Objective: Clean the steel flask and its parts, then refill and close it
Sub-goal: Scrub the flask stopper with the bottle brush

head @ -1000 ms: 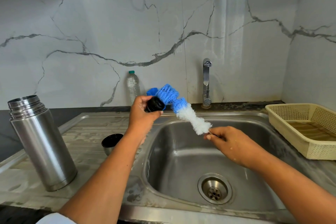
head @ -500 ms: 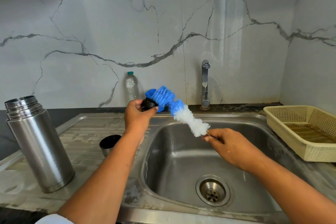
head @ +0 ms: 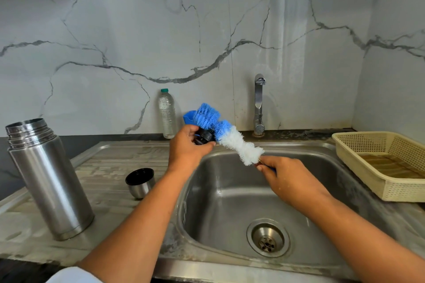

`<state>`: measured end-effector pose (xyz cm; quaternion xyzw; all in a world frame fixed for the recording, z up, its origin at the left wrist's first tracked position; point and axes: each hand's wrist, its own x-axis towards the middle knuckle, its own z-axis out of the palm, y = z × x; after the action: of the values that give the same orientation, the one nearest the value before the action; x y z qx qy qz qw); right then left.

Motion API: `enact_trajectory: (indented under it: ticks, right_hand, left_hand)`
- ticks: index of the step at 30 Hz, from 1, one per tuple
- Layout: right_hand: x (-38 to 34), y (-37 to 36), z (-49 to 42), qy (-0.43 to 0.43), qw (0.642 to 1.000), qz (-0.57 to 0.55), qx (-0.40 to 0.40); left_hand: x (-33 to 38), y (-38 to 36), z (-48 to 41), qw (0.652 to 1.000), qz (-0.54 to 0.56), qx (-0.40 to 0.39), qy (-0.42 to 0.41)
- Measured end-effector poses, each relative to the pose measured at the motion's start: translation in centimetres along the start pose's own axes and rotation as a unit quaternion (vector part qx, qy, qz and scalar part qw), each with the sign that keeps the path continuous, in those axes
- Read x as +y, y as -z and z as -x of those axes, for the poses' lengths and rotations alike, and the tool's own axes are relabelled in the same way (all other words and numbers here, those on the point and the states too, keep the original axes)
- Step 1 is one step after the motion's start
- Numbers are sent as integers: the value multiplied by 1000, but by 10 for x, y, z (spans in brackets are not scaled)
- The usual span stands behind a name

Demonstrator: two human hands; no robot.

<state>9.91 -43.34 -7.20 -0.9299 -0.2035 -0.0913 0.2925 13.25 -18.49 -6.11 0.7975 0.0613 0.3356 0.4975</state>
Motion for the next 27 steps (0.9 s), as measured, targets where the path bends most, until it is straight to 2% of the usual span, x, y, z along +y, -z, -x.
enact_trajectory:
  ticks: [4,8,14,19,23,27]
  right_hand:
    - [2,3,3,1,1000,13,7]
    - [-1,-1,0,-6,1000,9,0]
    - [2,3,1,-14,1000,-5,-20]
    - [0,-1,-2,-14,998,-35,-40]
    - [6,3,1,-12,998,-42,-49]
    - [-2,-2,0,7,998,-55,-38]
  left_hand:
    - [3,12,-6,997,26,66,22]
    - [2,4,4,999,-21,-4,-24]
    - [1,13,-3,998,34,54,-12]
    - [0,6,0,999,22,-3,-24]
    - [-3,16,-7,992,94,79,10]
    - [-2,8,-1,996,82,15,12]
